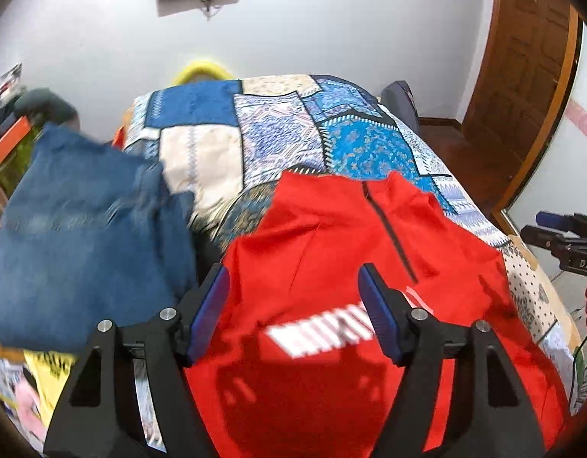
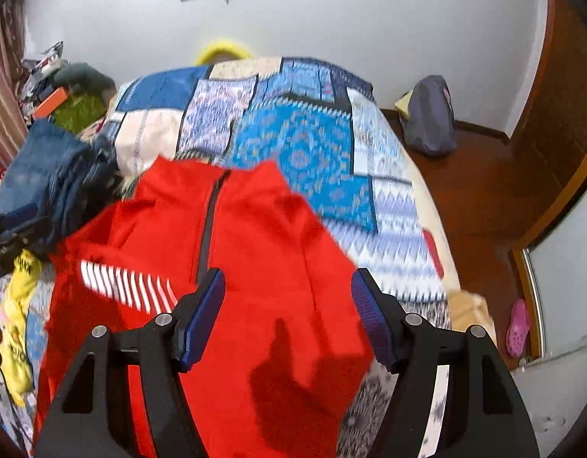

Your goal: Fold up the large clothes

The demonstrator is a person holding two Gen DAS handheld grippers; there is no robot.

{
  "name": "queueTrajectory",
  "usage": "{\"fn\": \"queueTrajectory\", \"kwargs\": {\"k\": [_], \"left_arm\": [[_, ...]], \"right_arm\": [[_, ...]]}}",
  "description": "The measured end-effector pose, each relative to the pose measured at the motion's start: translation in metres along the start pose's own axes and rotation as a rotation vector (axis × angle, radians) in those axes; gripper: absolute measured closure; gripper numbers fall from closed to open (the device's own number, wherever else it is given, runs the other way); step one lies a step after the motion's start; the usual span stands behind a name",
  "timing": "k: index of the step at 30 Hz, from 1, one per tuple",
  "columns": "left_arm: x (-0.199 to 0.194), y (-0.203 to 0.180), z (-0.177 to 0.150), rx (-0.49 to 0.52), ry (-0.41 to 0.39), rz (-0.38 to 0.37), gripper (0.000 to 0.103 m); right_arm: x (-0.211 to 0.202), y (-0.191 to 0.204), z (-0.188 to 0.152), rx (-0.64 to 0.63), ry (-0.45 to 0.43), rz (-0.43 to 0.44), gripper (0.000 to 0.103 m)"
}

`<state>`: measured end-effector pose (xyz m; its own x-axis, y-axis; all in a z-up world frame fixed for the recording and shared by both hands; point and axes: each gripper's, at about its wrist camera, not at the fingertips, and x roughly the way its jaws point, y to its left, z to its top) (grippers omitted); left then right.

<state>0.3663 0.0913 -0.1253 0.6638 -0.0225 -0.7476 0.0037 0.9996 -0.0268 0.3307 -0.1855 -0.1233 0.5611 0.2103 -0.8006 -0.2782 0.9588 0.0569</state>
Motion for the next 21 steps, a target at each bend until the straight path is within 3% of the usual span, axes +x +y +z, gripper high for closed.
{"fn": "queueTrajectory", "kwargs": {"k": [11,21], "left_arm": [[0.110,0.004,0.048,-0.049,0.139,-0.039,0.029],[0.196,0.026,0.056,-0.166,0.233,0.005,0.029]], "right_arm": [[0.084,-0.009,0.049,0.048,0.058,0.048,0.038],[0.165,-0.009,0.070,0.170,0.174,0.161,0.038]]}}
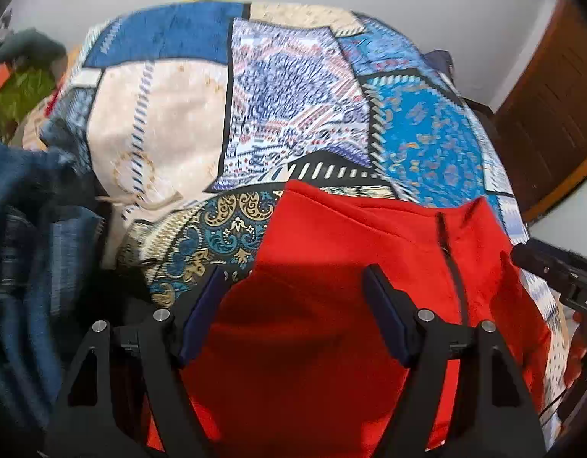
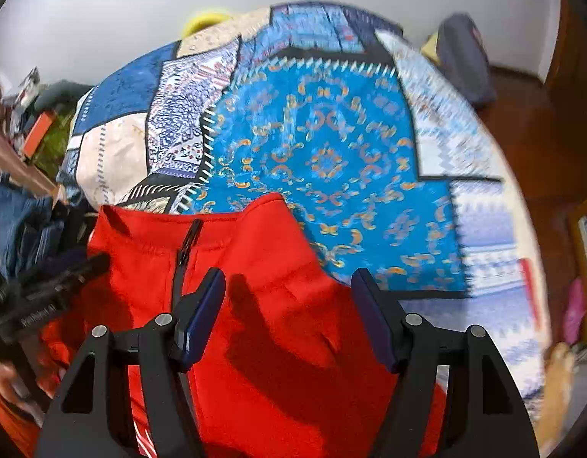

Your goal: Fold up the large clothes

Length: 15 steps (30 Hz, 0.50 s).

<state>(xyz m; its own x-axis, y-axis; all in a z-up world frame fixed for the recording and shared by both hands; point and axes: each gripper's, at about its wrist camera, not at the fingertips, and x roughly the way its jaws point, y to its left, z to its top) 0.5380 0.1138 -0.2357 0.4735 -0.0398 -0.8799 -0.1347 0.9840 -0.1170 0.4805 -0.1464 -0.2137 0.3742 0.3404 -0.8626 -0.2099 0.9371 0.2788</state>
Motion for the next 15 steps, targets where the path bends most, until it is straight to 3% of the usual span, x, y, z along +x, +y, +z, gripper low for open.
{"fn": "queueTrajectory", "kwargs": {"k": [4,9,11,13,15], "left_arm": [[0.017,0.004,0.001,-0.034,-0.003,-0.018,0.025],[0.026,0.020,-0.001,-0.128,0.013,-0.141,0.030],[0.023,0.021,-0.003,-0.130,0.006,-0.167,0.039],[0.017,0.016,-0.005,-0.103,-0.008,-0.164,0.062],[0.010,0.009,-0.008,-0.072,-0.024,-0.123,0.076]], "right_arm": [[0.027,-0.004,0.003,0.042,0.041,-0.009,0.038],[0.033,-0.005,-0.002,0.047,0.010,0.020,0.038],[0.030,-0.004,-0.005,0.028,0.006,0.032,0.046],[0.028,-0.003,-0.005,0.022,0.006,0.044,0.066],[0.024,-0.004,-0.006,0.023,0.012,0.040,0.082]]}}
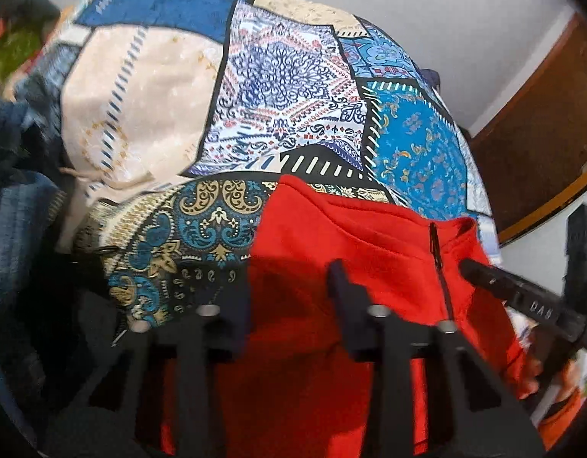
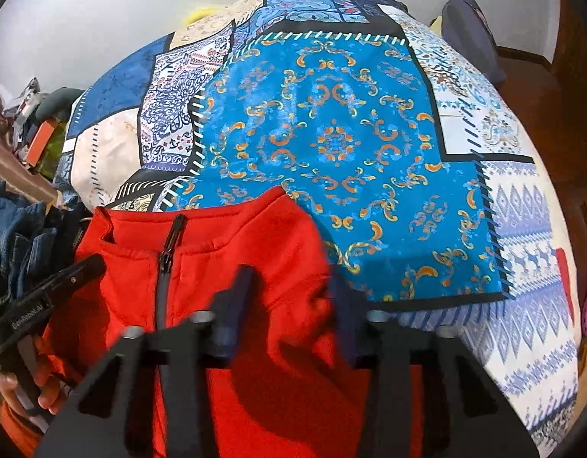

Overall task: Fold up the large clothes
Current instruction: 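Grasp the collar edge with both tools and lift it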

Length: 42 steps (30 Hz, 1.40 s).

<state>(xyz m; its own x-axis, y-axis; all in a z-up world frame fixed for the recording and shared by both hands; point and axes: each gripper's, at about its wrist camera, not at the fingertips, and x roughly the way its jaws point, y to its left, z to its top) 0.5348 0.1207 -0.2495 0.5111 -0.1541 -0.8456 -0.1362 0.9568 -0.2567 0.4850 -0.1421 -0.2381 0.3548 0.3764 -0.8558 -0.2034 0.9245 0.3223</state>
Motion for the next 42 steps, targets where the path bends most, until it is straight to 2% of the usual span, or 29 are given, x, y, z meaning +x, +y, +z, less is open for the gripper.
{"fn": "queueTrajectory", "kwargs": {"k": [1,4,9,13,19,22,29,38,42], "left_arm": [[-0.003,-0.004,-0.002,0.026,-0.004,0.022,0.083],[-0.015,-0.012,-0.005,0.068,-0.011,0.039,0.095],[-0.059,-0.029,-0.017,0.131,-0.072,0.044,0.097],[-0.100,-0.039,-0.039,0.168,-0.108,0.027,0.097],[-0.152,-0.042,-0.079,0.182,-0.118,-0.041,0.097],[-0.169,-0.043,-0.105,0.185,-0.120,-0.039,0.097],[-0.184,-0.045,-0.161,0.179,-0.077,-0.073,0.097],[-0.171,-0.052,-0.235,0.294,0.047,-0.066,0.096],[-0.167,-0.047,-0.255,0.307,0.075,0.006,0.082]], "right_arm": [[-0.004,0.000,-0.001,0.002,0.004,0.007,0.089],[-0.019,0.002,-0.001,-0.004,-0.014,0.038,0.093],[-0.068,0.015,-0.018,-0.061,-0.101,0.058,0.095],[-0.111,0.026,-0.045,-0.113,-0.154,0.082,0.095],[-0.143,0.038,-0.083,-0.169,-0.170,0.090,0.095],[-0.154,0.038,-0.108,-0.177,-0.165,0.106,0.095],[-0.159,0.038,-0.161,-0.221,-0.128,0.062,0.095],[-0.139,0.023,-0.209,-0.271,-0.046,-0.019,0.095],[-0.140,0.020,-0.229,-0.305,-0.042,-0.062,0.089]]}}
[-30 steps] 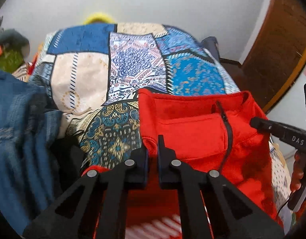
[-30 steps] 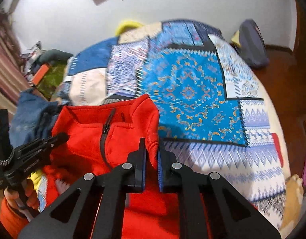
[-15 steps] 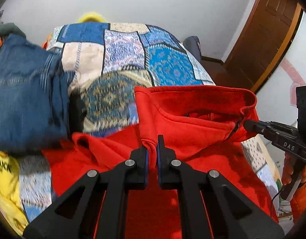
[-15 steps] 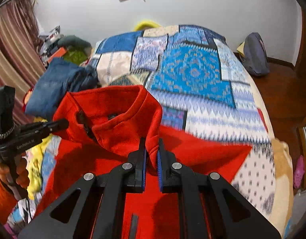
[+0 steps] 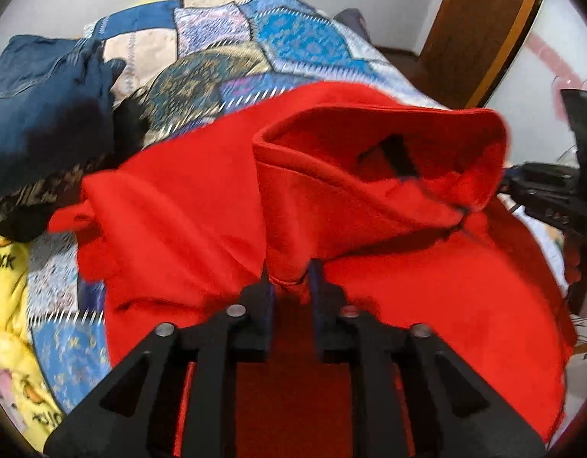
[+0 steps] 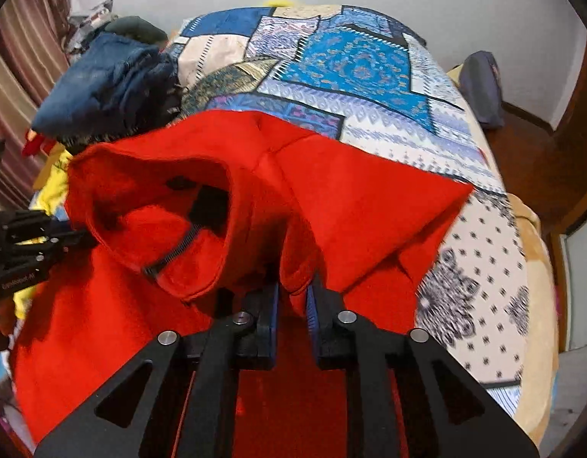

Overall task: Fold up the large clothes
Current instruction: 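Grasp the collar edge with both tools and lift it, then fold the held collar edge toward the hem with both tools, release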

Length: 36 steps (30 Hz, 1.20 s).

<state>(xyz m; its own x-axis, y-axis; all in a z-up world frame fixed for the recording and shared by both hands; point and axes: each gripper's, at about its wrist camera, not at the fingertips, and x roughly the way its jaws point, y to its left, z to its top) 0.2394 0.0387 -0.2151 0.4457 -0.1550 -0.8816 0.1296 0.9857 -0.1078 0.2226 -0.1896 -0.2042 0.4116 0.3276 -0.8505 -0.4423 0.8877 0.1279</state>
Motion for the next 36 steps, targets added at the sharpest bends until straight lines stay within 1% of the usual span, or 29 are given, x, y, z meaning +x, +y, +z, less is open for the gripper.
{"fn": "queueTrajectory", "kwargs": {"k": [1,3,5,6,7,12,15,17,18,20,21,22,24,27,32,36], "left_arm": [[-0.001,0.001,-0.004,0.001,0.002,0.012,0.079],[-0.005,0.002,-0.011,0.004,-0.001,0.028,0.075],[-0.014,0.005,-0.016,0.003,-0.010,0.038,0.067],[-0.017,0.007,-0.016,0.002,-0.015,0.046,0.058],[-0.023,0.009,-0.017,0.001,-0.029,0.059,0.053],[-0.054,0.025,-0.013,-0.012,-0.103,0.119,0.051],[-0.070,0.039,0.001,-0.035,-0.149,0.151,0.046],[-0.078,0.049,0.014,-0.055,-0.178,0.170,0.045],[-0.080,0.052,0.019,-0.063,-0.186,0.171,0.044],[-0.082,0.059,0.034,-0.080,-0.199,0.157,0.040],[-0.083,0.062,0.042,-0.089,-0.206,0.148,0.038],[-0.082,0.064,0.051,-0.097,-0.213,0.137,0.038],[-0.078,0.066,0.065,-0.105,-0.215,0.120,0.038],[-0.065,0.063,0.086,-0.100,-0.200,0.093,0.038],[-0.028,0.050,0.109,-0.067,-0.135,0.055,0.038],[0.003,0.039,0.110,-0.034,-0.074,0.040,0.038]], "right_arm": [[-0.002,-0.001,-0.003,0.002,0.017,-0.006,0.086],[-0.004,-0.006,-0.007,0.021,0.054,0.001,0.086],[-0.010,-0.013,-0.010,0.051,0.076,0.015,0.086],[-0.013,-0.015,-0.012,0.058,0.077,0.013,0.086],[-0.018,-0.017,-0.013,0.066,0.074,0.008,0.086],[-0.043,-0.027,-0.005,0.096,0.012,-0.021,0.086],[-0.053,-0.032,0.010,0.136,-0.028,-0.009,0.086],[-0.058,-0.032,0.024,0.155,-0.058,0.000,0.085],[-0.059,-0.031,0.029,0.157,-0.067,0.002,0.085],[-0.060,-0.028,0.044,0.158,-0.086,0.008,0.079],[-0.059,-0.025,0.050,0.159,-0.094,0.010,0.074],[-0.058,-0.023,0.057,0.159,-0.102,0.014,0.069],[-0.053,-0.019,0.067,0.157,-0.113,0.027,0.065],[-0.038,-0.015,0.080,0.169,-0.092,0.057,0.065],[-0.002,-0.008,0.089,0.201,-0.012,0.097,0.065],[0.025,-0.002,0.083,0.200,0.077,0.126,0.065]]}}
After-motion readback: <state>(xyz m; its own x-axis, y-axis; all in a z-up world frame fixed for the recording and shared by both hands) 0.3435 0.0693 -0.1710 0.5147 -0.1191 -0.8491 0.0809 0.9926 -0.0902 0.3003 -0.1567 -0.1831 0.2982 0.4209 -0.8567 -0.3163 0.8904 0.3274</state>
